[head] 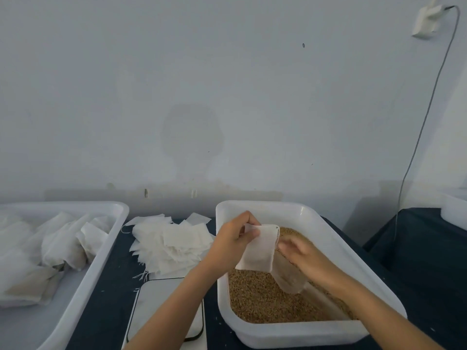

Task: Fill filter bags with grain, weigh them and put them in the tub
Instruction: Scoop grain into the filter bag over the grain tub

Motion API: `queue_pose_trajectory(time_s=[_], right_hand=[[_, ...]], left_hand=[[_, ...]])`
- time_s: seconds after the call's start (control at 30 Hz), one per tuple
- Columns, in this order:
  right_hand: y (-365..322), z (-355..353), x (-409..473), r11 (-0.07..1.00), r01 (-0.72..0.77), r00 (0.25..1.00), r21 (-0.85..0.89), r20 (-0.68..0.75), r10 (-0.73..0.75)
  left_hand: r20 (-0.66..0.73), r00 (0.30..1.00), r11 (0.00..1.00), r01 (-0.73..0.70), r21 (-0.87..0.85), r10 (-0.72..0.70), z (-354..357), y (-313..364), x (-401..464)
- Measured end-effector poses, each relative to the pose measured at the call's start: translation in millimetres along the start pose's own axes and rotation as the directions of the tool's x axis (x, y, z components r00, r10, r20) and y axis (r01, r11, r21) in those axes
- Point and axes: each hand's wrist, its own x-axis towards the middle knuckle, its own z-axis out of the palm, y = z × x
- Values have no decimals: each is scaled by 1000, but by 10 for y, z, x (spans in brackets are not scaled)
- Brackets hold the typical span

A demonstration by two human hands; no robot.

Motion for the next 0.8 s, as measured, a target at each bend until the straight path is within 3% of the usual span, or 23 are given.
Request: queue_pose_trajectory(time_s=[0.03, 0.1, 0.23, 0.33, 0.47, 0.6, 0.8], right_hand=[[-130, 17, -16, 970, 29, 998, 241, 40, -40], [-311, 88, -34, 863, 61, 996, 501, 30, -88], [-614, 335, -25, 775, 141, 985, 615, -162, -51], [-851, 609, -26, 760, 124, 983, 638, -184, -6], [-1074, 1091, -20, 807, 153, 977, 570, -208, -38], [-1094, 1583, 27, 928, 165, 971, 334, -220, -94], [-857, 2022, 99, 979, 203, 945, 29, -269, -188]], left_hand=[[-6, 1000, 1000, -15, -20, 14, -33, 42, -4], [-36, 999, 997, -38, -71, 36, -107, 100, -26], [-216, 976, 988, -69, -141, 37, -308, 127, -192], [-328, 939, 969, 18, -246, -100, -469, 49, -408], [-386, 905, 984, 161, -82, -180, -704, -160, -766], [-468, 855, 955, 289, 71, -225, -900, -384, -1049], [-421, 846, 868, 445, 223, -326, -884, -752, -1213]])
